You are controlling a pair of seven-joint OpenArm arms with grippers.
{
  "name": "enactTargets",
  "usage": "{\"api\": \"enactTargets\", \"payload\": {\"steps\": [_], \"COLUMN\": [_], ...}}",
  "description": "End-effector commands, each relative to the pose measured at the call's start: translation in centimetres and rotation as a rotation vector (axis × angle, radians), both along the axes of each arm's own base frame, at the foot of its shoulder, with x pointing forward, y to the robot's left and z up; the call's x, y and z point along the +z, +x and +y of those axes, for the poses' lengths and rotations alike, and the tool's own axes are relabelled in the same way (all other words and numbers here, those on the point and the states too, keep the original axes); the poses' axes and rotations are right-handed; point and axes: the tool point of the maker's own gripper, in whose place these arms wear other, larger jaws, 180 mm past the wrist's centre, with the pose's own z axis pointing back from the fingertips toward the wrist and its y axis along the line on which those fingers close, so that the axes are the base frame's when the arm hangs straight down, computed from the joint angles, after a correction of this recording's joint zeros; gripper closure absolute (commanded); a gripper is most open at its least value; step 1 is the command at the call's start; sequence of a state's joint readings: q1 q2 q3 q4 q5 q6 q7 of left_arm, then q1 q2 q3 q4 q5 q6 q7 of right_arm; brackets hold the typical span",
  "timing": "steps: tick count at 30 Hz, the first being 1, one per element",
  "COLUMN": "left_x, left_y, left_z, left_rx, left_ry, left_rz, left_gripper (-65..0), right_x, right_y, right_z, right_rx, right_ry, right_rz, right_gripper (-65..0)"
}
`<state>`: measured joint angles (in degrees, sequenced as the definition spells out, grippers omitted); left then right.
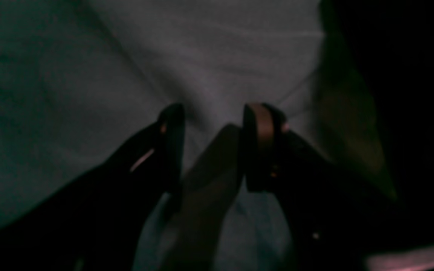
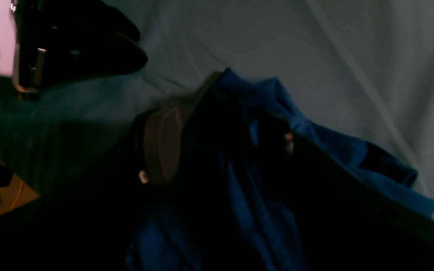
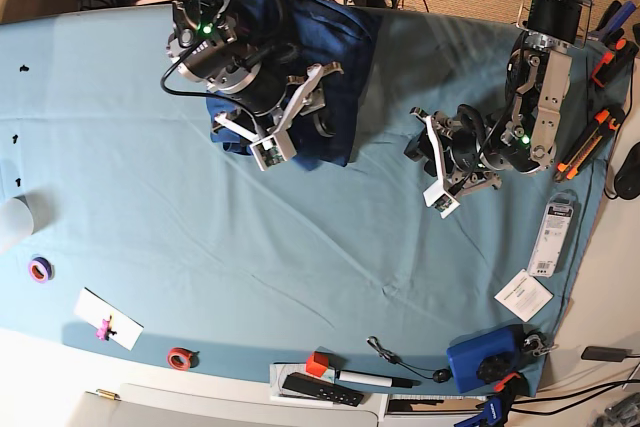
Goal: Layout the t-shirt on the table in an organized manner, then fold the t-shirt properly
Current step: 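Lay the held end onto the shirt with the right gripper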
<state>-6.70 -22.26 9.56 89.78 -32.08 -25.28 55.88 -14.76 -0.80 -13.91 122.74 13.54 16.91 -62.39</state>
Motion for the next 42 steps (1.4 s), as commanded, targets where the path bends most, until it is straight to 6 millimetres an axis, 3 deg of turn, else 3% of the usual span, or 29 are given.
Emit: {"api": "enactTargets", "payload": {"steps": [1,5,10,11,15,19,27,33,42], "left_x": [0.2,0.2,0.2,0.2,0.2,0.0,-0.5,-0.5,-0.5], "left_y": [0.1,0.1,0.1,0.1,0.2,-0.1,-0.7,-0.7,-0.7], "left_z": [0.4,0.4,0.4,0.4,0.5,0.5,0.5,0.5,0.5], "left_rx": [-0.007,-0.007,-0.007,-0.007,-0.007,-0.007,-0.007,-0.007,-0.007], "left_ry": [0.017,0.018,0.018,0.018,0.026,0.027,0.027,0.026,0.026], "left_rz": [-0.001,-0.001,-0.001,-0.001,-0.003,0.002,0.019,0.019,0.018], "left_gripper": [-26.4,-26.4,-26.4,-26.4,-26.4,-26.4,-26.4,-26.4,-26.4], "right_x": [1.2,1.8,5.8,5.9,3.2,0.8,0.2,0.0,0.0], "right_y": [0.4,0.3,-0.1,-0.3,-1.9,-3.8,-6.2,-8.0,-8.4], "right_z": [0.5,0.5,-0.2,-0.7,-3.1,-7.0,-12.9,-14.1,-13.4], "right_rx": [0.01,0.024,0.02,0.006,-0.086,-0.239,-0.414,-0.424,-0.379], "right_ry": [0.026,0.021,-0.016,-0.036,-0.11,-0.137,-0.02,0.017,0.031], "right_rz": [-0.041,-0.054,-0.159,-0.165,-0.062,0.066,0.148,0.178,0.183], "right_gripper": [-32.3,-32.3,-32.3,-32.3,-32.3,-32.2,-32.2,-32.2,-32.2]}}
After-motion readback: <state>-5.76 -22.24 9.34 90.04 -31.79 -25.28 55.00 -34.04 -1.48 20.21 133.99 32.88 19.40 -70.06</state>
